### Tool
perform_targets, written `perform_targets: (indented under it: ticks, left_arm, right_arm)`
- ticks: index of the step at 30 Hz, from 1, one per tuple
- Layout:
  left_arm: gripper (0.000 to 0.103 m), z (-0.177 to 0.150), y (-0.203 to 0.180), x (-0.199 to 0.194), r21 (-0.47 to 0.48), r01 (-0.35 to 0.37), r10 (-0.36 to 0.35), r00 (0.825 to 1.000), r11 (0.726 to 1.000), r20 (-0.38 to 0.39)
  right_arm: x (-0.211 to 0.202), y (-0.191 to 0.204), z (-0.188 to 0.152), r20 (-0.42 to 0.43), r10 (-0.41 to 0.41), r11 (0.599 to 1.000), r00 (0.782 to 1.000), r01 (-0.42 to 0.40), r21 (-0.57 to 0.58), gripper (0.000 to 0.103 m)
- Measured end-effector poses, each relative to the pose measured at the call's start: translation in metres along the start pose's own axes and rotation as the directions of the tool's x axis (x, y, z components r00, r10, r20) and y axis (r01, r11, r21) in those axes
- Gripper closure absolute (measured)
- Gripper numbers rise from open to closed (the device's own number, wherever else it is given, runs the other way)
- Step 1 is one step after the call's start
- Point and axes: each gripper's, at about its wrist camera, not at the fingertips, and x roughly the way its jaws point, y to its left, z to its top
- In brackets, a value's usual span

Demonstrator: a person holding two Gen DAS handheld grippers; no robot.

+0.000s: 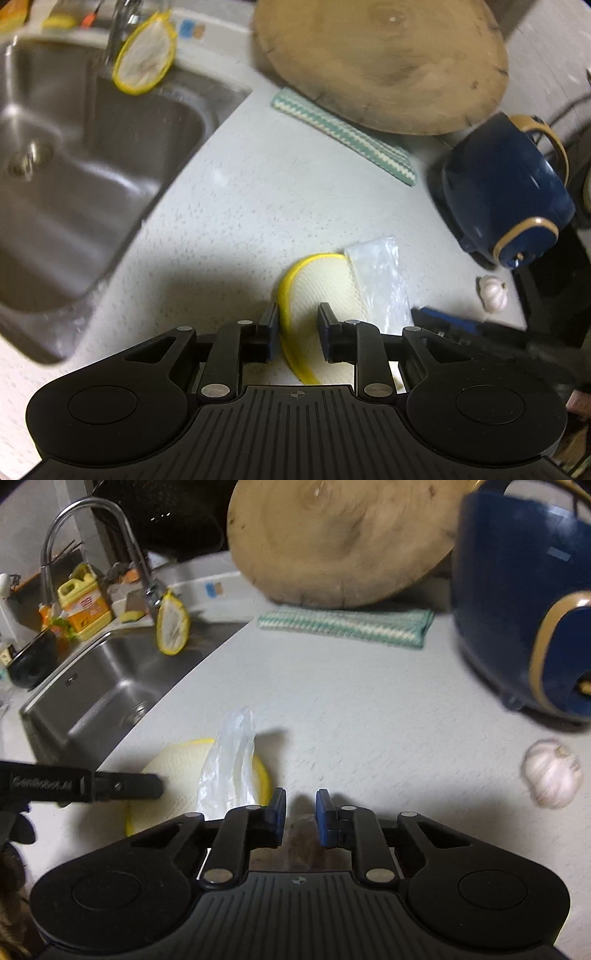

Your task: Collect trash

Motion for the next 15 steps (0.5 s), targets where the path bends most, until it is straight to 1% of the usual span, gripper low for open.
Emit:
perform_targets:
  ticks: [2, 4, 5, 7, 10, 13, 15]
  left_arm:
    - [0.077, 0.000, 0.009, 0.002, -0.054, 0.046, -0.046, 0.999, 0.998, 0.000]
    - [0.077, 0.001, 0.014, 0.002, -0.109, 0.077, -0.078, 0.997, 0.991, -0.006]
    - [0.077, 0.001, 0.015, 0.001, -0.120, 0.092, -0.093, 0.996, 0.989, -0.002]
    - [0.078, 0.002, 0.011, -0.002, -0.107, 0.103, -0.103, 0.995, 0.989, 0.007]
    - [0.085, 0.004, 0.007, -0.010, -0.091, 0.120, -0.119, 0.993, 0.989, 0.015]
    - [0.087, 0.003, 0.000, -0.021, -0.056, 0.166, -0.164, 0.986, 0.985, 0.040]
    - [0.087, 0.001, -0.010, -0.031, 0.011, 0.138, -0.138, 0.987, 0.990, 0.076]
  right_arm:
    - [0.001, 0.001, -0.003, 0.001, 0.010, 1.000, 1.000, -0.010, 0.002, 0.088]
    - [0.001, -0.001, -0.004, -0.002, 0.029, 0.999, 1.000, -0.029, 0.017, 0.092]
    - [0.001, -0.002, -0.004, -0.003, 0.039, 0.999, 0.999, -0.039, 0.024, 0.093]
    - [0.001, -0.002, -0.005, -0.005, 0.053, 0.998, 0.999, -0.053, 0.029, 0.096]
    - [0.000, -0.003, -0.007, -0.002, 0.070, 0.997, 0.998, -0.070, 0.034, 0.096]
    - [-0.001, -0.002, -0.007, -0.004, 0.080, 0.997, 0.997, -0.080, 0.022, 0.097]
    - [-0.003, 0.000, -0.008, 0.002, 0.074, 0.997, 0.997, -0.074, -0.003, 0.097]
